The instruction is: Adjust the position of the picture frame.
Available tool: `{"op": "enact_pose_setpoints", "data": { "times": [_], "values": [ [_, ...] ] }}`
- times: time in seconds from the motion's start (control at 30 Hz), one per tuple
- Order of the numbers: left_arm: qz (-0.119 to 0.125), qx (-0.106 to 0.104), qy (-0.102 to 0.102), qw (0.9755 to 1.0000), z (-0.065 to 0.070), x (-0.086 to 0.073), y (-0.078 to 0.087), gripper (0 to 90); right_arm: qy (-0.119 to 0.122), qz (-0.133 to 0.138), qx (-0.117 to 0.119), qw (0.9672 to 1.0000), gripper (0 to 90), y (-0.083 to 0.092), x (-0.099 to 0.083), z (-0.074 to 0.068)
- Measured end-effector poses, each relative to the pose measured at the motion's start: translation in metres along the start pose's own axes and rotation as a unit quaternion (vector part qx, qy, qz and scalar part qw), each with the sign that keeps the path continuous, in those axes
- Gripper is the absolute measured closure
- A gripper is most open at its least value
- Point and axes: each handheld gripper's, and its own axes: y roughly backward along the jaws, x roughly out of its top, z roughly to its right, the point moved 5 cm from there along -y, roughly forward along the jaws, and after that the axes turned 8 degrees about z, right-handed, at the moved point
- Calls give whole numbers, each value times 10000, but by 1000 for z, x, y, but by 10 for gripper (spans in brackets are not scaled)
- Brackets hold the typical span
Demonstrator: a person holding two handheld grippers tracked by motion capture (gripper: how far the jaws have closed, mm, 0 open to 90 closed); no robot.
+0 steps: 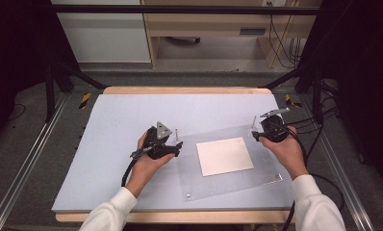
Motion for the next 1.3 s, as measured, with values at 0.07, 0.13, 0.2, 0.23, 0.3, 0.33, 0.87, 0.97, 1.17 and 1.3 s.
{"op": "enact_pose_setpoints", "data": {
  "times": [0.07, 0.13, 0.2, 0.23, 0.3, 0.33, 0.87, 0.97, 1.17, 1.3],
  "values": [
    [33, 55, 0, 10000, -1, -1, -1, 284, 51, -3, -31, 10000, 548, -3, 0, 4],
    [109, 79, 6, 9999, -3, 1, -3, 330, 113, 38, -70, 9999, 583, -8, 0, 9],
    [116, 64, 86, 9999, -4, 1, -6, 357, 3, 48, -105, 9999, 605, -14, 0, 13],
    [153, 63, 95, 9998, -5, 2, -8, 406, -14, 88, -124, 9999, 629, -16, 0, 15],
    [158, 58, 142, 9998, -5, 1, -12, 453, -85, 174, -53, 9998, 648, -23, 2, 16],
    [158, 58, 142, 9998, -5, 1, -12, 464, -119, 205, 0, 9997, 657, -27, 3, 16],
    [110, 87, 271, 9995, -4, -5, -30, 518, -423, 278, 131, 9986, 734, -74, 5, 29],
    [95, 86, 272, 9995, -3, -6, -31, 519, -411, 233, 116, 9988, 757, -78, 4, 28],
    [53, 76, 212, 9997, -1, -8, -32, 521, -396, 189, 31, 9990, 820, -85, 2, 28],
    [23, 78, 210, 9997, -1, -10, -34, 542, -456, 209, 36, 9987, 849, -87, 1, 27]
  ]
}}
